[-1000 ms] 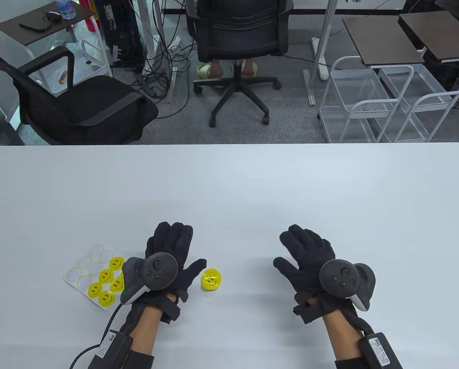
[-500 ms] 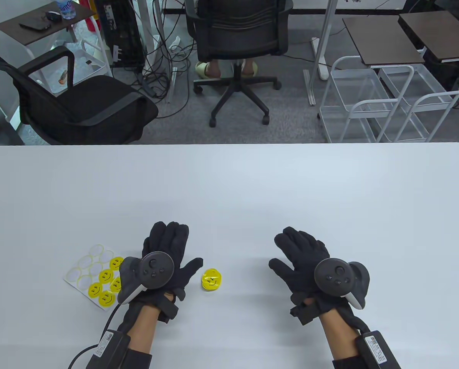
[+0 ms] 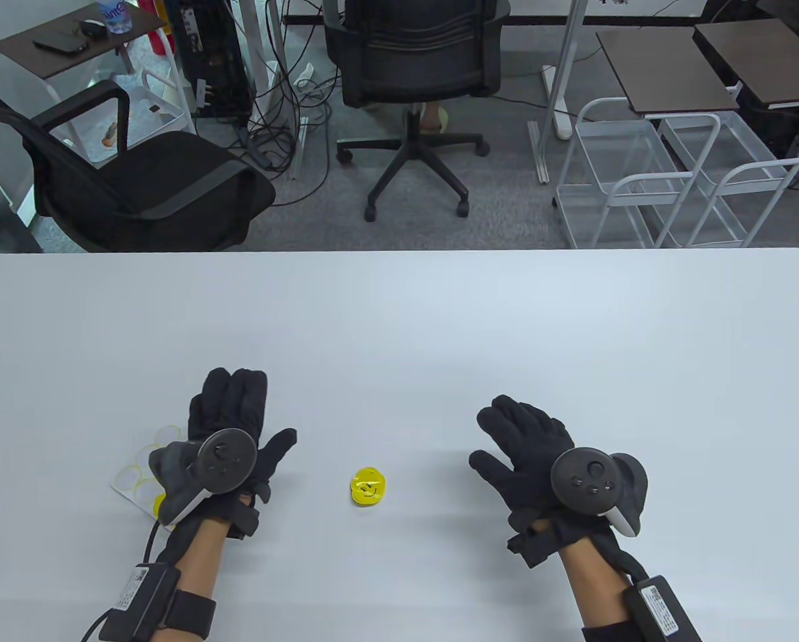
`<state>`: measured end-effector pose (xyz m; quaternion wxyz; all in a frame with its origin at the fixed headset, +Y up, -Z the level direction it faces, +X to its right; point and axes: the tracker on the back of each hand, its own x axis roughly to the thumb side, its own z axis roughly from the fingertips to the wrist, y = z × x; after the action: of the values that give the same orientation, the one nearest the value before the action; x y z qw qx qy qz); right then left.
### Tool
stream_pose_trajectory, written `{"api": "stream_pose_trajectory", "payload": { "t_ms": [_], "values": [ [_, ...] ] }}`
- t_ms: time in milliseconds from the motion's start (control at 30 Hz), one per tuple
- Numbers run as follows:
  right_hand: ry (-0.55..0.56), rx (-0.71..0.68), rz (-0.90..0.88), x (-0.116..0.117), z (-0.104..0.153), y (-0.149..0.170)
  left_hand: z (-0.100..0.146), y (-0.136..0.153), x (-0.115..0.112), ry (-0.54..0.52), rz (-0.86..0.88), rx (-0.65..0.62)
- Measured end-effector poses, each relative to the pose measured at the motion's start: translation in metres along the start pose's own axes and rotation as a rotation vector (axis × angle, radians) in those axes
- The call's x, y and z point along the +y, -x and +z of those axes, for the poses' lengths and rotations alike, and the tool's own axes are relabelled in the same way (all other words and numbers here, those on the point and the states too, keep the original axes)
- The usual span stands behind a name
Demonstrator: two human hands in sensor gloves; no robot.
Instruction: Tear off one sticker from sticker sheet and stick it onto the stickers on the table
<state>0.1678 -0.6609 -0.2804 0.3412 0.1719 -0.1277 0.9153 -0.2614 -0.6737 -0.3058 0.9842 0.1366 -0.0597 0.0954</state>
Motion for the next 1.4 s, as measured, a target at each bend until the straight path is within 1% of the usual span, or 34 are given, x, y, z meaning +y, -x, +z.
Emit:
{"api": "stream_pose_trajectory", "payload": {
  "t_ms": [133, 233, 367, 533, 667, 733, 833, 1033, 1267, 1400],
  "values": [
    [-0.007, -0.002, 0.001, 0.0, 0.0, 0.0, 0.007, 0.03, 0.001, 0.038, -0.069, 0.019],
    [-0.01, 0.002, -0.001, 0.0, 0.0, 0.001, 0.012, 0.045, 0.001, 0.073, -0.117, 0.029],
    [-0.025, 0.012, -0.005, 0.003, 0.0, 0.001, 0.016, 0.066, -0.006, 0.126, -0.124, 0.073],
    [-0.032, 0.016, -0.005, 0.004, 0.0, 0.001, 0.019, 0.085, -0.022, 0.259, -0.165, 0.104],
    [-0.045, 0.025, -0.004, 0.004, 0.0, 0.003, 0.021, 0.102, -0.035, 0.4, -0.1, 0.171],
    [-0.049, 0.029, -0.006, 0.004, -0.001, 0.004, 0.023, 0.107, -0.041, 0.441, -0.081, 0.192],
    [-0.055, 0.035, -0.01, 0.005, -0.001, 0.004, 0.026, 0.112, -0.05, 0.5, -0.053, 0.21],
    [-0.061, 0.035, -0.009, 0.005, -0.001, 0.004, 0.027, 0.114, -0.061, 0.582, -0.017, 0.231],
    [-0.073, 0.039, -0.009, 0.007, -0.002, 0.004, 0.025, 0.112, -0.062, 0.593, -0.015, 0.233],
    [-0.083, 0.039, -0.007, 0.009, -0.002, 0.003, 0.023, 0.104, -0.059, 0.551, -0.054, 0.196]
  ]
}}
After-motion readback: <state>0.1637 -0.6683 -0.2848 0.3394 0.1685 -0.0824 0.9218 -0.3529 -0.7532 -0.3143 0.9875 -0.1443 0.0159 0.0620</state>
